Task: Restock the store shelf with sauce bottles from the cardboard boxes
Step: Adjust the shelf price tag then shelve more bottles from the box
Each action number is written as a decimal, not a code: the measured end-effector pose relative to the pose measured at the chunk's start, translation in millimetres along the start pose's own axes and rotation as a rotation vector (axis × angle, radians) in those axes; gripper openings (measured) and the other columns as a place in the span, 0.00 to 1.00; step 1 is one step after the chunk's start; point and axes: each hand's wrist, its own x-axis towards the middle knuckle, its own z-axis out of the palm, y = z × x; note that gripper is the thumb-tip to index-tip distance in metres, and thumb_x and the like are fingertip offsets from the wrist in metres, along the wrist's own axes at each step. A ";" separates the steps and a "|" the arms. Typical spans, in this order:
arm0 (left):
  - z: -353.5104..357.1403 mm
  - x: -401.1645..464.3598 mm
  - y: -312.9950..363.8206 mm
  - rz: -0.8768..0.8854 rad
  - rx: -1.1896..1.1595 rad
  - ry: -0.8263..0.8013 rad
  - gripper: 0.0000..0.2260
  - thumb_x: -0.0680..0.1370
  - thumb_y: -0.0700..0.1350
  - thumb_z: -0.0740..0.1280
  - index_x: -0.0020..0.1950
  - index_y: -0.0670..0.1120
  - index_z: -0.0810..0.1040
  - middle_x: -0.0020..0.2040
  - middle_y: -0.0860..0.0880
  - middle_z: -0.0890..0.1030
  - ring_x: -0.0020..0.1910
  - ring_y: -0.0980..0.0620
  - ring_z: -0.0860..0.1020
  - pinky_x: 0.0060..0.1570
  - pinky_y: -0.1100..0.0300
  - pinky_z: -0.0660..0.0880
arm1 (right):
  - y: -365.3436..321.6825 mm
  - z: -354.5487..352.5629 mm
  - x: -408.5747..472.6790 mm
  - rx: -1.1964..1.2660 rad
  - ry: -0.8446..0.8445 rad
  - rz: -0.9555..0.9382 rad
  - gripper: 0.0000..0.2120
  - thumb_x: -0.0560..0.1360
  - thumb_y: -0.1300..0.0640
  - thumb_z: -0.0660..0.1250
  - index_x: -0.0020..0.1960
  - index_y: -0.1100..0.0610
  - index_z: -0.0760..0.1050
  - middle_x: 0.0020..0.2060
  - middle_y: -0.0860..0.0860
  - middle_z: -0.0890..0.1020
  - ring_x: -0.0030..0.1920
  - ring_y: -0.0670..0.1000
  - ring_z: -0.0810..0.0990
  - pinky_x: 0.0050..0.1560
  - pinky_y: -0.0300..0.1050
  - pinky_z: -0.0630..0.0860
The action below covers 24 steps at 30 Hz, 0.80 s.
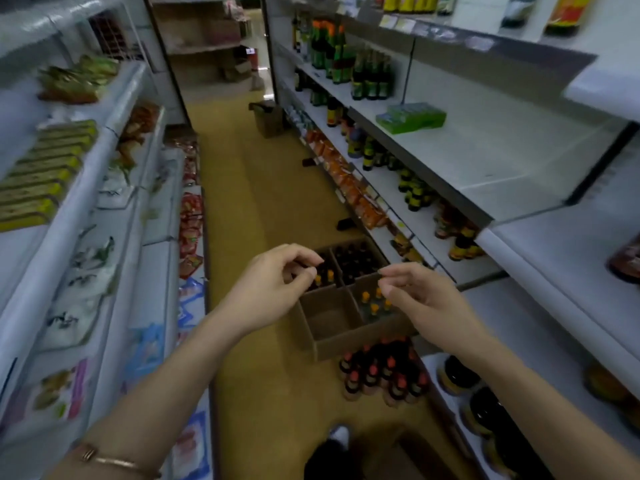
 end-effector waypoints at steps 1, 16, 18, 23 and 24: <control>-5.5 24.9 -7.5 -0.011 0.015 0.012 0.08 0.79 0.45 0.65 0.49 0.60 0.77 0.50 0.56 0.80 0.49 0.61 0.78 0.50 0.65 0.76 | 3.4 2.2 26.9 0.020 0.001 -0.002 0.11 0.78 0.49 0.65 0.60 0.47 0.76 0.49 0.41 0.81 0.50 0.38 0.79 0.53 0.38 0.77; -34.7 272.5 -91.8 -0.164 0.045 -0.185 0.05 0.81 0.48 0.62 0.56 0.52 0.75 0.48 0.58 0.79 0.46 0.66 0.77 0.42 0.75 0.71 | 34.8 6.9 309.3 0.081 -0.166 0.148 0.12 0.79 0.49 0.65 0.61 0.46 0.73 0.52 0.38 0.78 0.53 0.38 0.77 0.47 0.33 0.73; -34.7 303.6 -107.8 -0.187 0.027 -0.209 0.03 0.81 0.46 0.63 0.53 0.51 0.74 0.45 0.55 0.79 0.44 0.59 0.78 0.39 0.71 0.72 | 43.6 8.4 334.0 0.078 -0.166 0.181 0.11 0.79 0.50 0.65 0.61 0.46 0.73 0.53 0.39 0.77 0.54 0.39 0.76 0.49 0.35 0.73; -32.3 382.6 -167.5 -0.227 -0.022 -0.287 0.02 0.81 0.44 0.62 0.50 0.50 0.70 0.43 0.51 0.78 0.41 0.49 0.77 0.39 0.59 0.73 | 72.3 24.9 400.6 0.022 -0.179 0.290 0.12 0.80 0.51 0.64 0.63 0.47 0.71 0.54 0.41 0.77 0.55 0.43 0.76 0.52 0.38 0.72; -29.5 400.4 -184.1 -0.218 -0.029 -0.308 0.03 0.81 0.45 0.63 0.48 0.51 0.70 0.44 0.52 0.78 0.44 0.48 0.78 0.42 0.56 0.74 | 79.5 29.8 415.2 0.015 -0.171 0.318 0.12 0.80 0.51 0.64 0.63 0.48 0.71 0.54 0.42 0.77 0.56 0.44 0.76 0.52 0.38 0.73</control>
